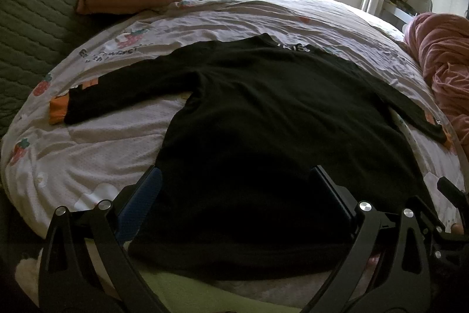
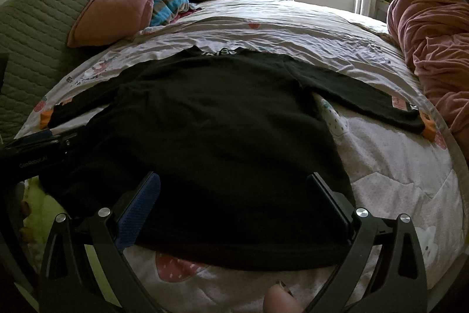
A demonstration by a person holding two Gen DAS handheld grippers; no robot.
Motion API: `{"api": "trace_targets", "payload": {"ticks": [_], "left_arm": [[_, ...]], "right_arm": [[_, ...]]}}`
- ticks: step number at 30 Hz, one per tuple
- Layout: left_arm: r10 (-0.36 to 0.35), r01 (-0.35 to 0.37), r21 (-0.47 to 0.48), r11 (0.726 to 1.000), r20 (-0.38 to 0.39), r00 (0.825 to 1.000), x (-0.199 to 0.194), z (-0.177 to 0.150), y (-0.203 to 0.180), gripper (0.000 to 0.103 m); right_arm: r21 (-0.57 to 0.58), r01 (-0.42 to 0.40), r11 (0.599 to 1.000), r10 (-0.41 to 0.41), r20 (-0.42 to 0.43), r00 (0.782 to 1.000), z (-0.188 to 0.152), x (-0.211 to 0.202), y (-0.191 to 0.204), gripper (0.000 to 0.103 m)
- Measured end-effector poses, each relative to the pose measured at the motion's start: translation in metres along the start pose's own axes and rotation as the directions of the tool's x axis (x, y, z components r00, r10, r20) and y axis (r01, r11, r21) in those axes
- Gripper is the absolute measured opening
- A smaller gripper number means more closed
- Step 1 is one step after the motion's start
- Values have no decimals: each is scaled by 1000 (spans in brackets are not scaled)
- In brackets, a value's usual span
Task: Fold small clothes
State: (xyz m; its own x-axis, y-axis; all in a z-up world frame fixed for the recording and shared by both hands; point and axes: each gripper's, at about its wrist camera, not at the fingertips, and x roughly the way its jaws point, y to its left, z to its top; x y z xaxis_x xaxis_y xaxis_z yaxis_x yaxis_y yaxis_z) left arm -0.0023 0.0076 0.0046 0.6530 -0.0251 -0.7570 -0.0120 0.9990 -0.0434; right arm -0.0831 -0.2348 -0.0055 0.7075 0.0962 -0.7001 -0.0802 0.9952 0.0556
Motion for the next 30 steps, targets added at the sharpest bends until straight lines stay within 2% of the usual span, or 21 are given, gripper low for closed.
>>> {"api": "trace_targets", "payload": {"ticks": [18,30], "left_arm": [[5,-5,1,1000,0,1000,1,3,2,94],[12,-12,11,1000,-13,1000,16,13,0,94]], "right_arm": [[1,-2,1000,2,-4,1000,1,1,0,99],[20,-11,1000,11,-21,1000,12,20,-5,99]]}}
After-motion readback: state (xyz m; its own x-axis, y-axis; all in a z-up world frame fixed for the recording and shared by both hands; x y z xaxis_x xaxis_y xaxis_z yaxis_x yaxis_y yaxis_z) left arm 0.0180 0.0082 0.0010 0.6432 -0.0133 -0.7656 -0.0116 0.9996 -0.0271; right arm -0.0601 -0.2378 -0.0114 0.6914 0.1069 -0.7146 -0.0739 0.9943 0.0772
